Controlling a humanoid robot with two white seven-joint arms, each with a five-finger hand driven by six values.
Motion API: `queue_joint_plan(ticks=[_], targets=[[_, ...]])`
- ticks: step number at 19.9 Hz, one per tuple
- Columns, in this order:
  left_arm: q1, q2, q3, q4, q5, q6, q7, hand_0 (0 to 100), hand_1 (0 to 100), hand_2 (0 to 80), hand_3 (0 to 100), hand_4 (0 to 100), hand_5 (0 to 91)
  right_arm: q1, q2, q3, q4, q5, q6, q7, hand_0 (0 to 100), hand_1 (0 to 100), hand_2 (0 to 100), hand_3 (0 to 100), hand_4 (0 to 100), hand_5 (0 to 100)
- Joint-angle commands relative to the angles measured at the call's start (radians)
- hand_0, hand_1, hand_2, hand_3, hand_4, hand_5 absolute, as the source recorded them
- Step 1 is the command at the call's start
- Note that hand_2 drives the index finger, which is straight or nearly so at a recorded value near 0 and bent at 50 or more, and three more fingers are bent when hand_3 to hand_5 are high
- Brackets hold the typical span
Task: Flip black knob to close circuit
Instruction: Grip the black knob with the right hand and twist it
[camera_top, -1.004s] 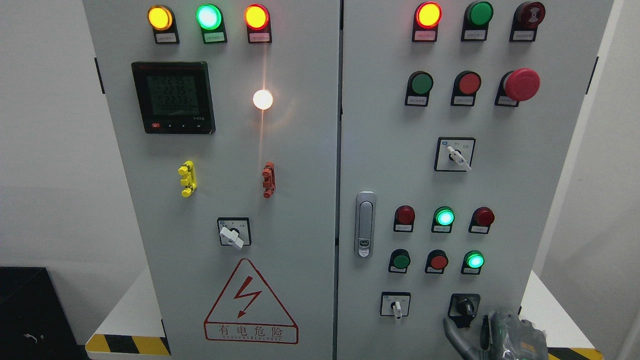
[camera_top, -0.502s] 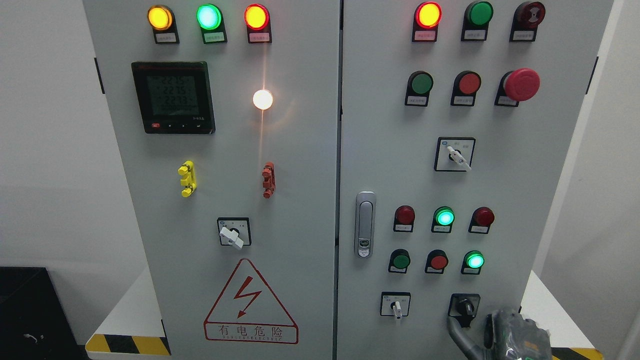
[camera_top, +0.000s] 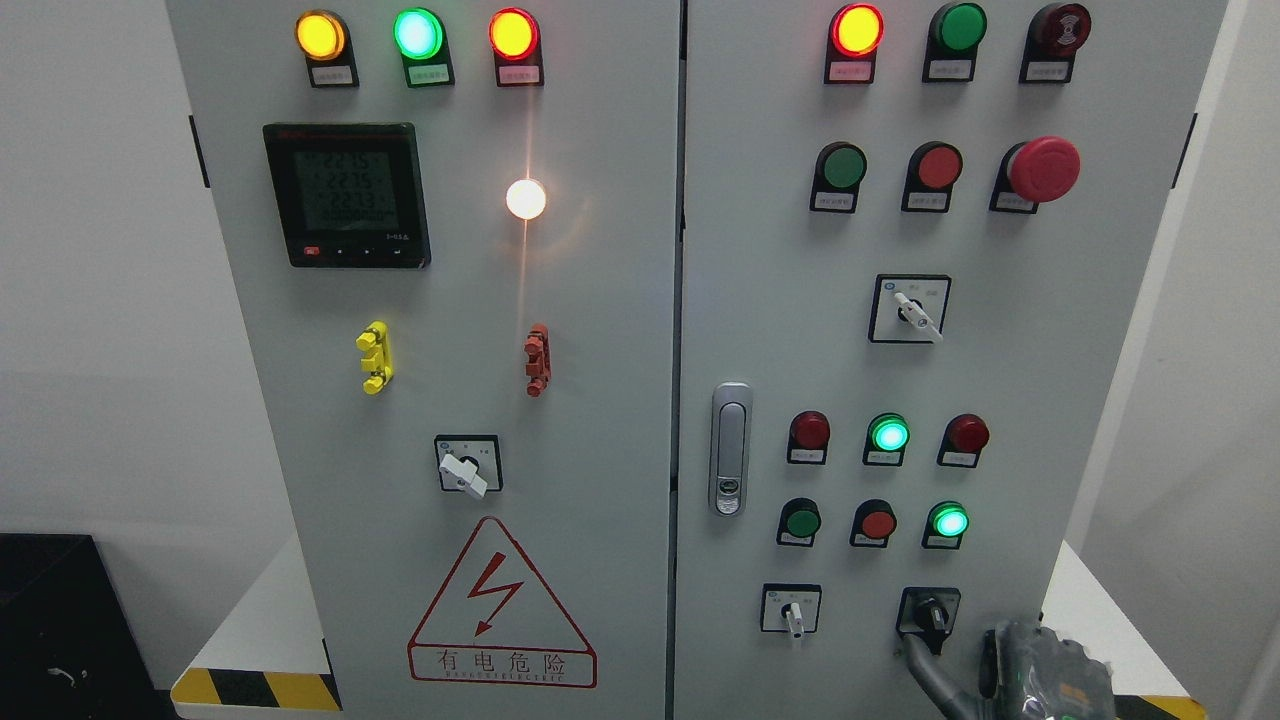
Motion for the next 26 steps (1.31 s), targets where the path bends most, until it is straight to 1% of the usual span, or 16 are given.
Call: queue_joint_plan(ticks=[1,10,26], targets=[[0.000,0.000,0.000,-0.001,0.000,-0.001,-0.003,12,56,0.0,0,0,0.0,-0.003,-0.001,-0.038,0.005,-0.002,0.000,0.004,0,0,90,100,98,97],[0.000,0.000,0.000,-0.001,0.000,-0.001,-0.003,12,56,0.0,0,0,0.0,-0.005,0.000,-0.049,-0.003,-0.005,0.000,0.004,0,0,89,100,98,97],[0.000,0.000,0.000,-0.001,0.000,-0.001,-0.003,12,56,0.0,0,0,0.0,-0.008,0.000,-0.050,-0.004,-0.011,0.000,0.004,0,0,89,100,98,97]])
